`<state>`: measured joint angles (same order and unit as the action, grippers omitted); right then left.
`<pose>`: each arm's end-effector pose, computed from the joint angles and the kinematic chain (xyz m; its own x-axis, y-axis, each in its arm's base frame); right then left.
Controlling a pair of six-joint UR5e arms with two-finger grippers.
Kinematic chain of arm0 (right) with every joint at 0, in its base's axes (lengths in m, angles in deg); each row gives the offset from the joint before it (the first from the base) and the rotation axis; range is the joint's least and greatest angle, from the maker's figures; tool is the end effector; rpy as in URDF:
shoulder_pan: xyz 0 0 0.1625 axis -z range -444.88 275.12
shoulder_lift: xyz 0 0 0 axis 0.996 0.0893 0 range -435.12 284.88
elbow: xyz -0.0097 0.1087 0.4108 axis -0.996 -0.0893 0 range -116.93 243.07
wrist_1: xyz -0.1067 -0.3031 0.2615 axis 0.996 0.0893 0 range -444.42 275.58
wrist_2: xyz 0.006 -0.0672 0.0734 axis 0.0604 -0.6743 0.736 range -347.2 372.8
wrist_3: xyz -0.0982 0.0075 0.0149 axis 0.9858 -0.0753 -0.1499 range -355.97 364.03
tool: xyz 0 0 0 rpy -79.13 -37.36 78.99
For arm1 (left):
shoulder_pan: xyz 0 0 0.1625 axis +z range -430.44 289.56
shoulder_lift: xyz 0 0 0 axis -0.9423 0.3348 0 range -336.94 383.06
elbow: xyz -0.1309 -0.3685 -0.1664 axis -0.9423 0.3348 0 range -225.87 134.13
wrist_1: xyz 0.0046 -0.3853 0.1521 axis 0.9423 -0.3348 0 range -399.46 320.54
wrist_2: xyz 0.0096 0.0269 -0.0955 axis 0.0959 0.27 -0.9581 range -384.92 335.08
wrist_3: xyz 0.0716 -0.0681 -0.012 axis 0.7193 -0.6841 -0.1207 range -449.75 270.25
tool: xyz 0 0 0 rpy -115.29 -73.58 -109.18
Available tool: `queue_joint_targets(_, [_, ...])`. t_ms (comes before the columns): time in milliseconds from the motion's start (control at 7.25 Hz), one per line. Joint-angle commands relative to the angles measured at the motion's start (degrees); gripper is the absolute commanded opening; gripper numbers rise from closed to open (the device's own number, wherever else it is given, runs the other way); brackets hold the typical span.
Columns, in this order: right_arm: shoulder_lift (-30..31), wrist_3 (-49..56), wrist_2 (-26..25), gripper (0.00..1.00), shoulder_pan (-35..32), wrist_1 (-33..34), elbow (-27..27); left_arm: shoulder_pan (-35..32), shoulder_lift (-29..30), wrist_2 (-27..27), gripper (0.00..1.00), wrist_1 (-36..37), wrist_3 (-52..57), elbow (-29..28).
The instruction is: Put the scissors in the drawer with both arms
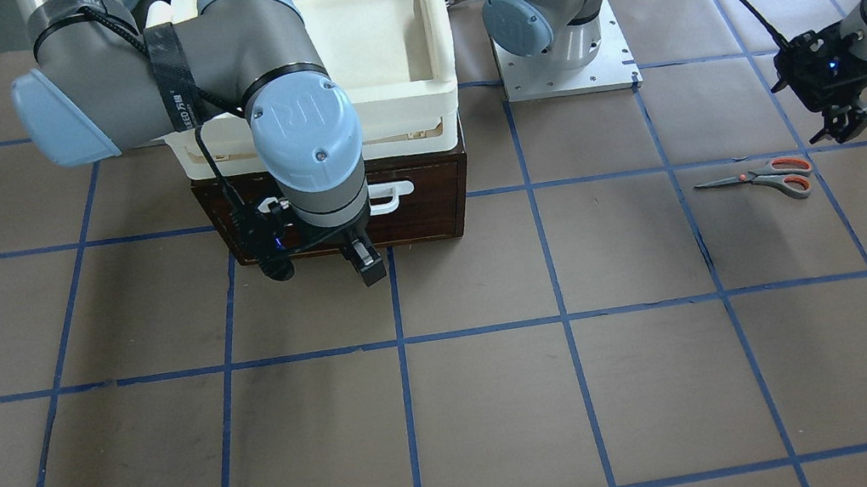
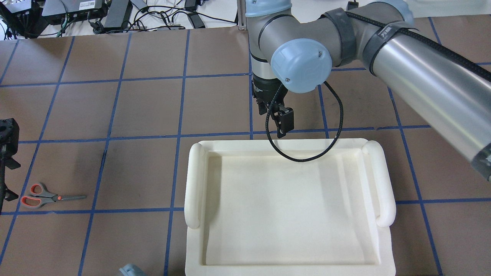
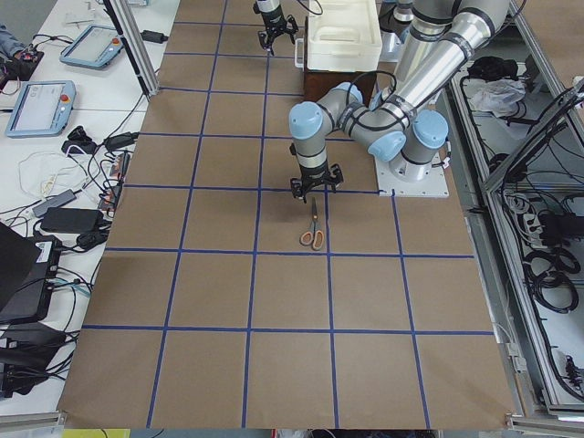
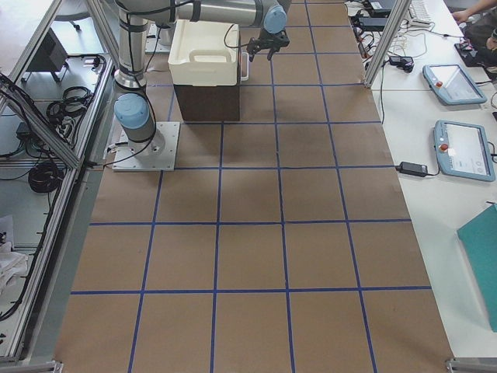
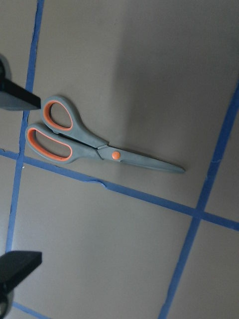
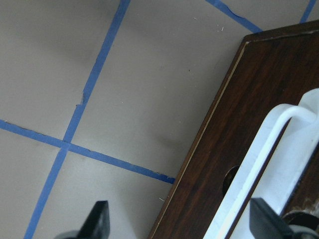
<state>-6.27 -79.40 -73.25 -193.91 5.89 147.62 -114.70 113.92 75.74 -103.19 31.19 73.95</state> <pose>0.3284 -0.5221 0.3305 -0.4210 0.8702 0.2560 0.9068 0.4103 0.0964 0.2317 -0.3863 0.2821 -0.2547 0.9536 0.1608 0.9641 0.2375 0.1187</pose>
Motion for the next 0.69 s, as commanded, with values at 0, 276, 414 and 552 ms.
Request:
queue_joint_targets(0, [-1.61, -0.32, 1.75, 1.00, -0.04, -0.22, 0.00, 4.17, 5.62, -2.47, 1.00, 12.78, 10.06, 5.66])
queue_joint_targets(276, [-1.62, -1.98, 2.89, 1.00, -0.04, -2.15, 0.00, 4.89, 8.00, -6.94, 1.00, 19.14, 15.35, 8.49])
queue_joint_targets(414, [-1.62, -3.56, 2.90, 1.00, 0.04, -2.68, 0.00, 5.15, 8.45, -7.32, 1.00, 19.42, 17.04, 8.94])
queue_joint_targets(552, [-1.62, -3.92, 2.81, 1.00, 0.04, -3.46, 0.00, 5.50, 8.54, -7.85, 1.00, 19.51, 20.36, 9.29])
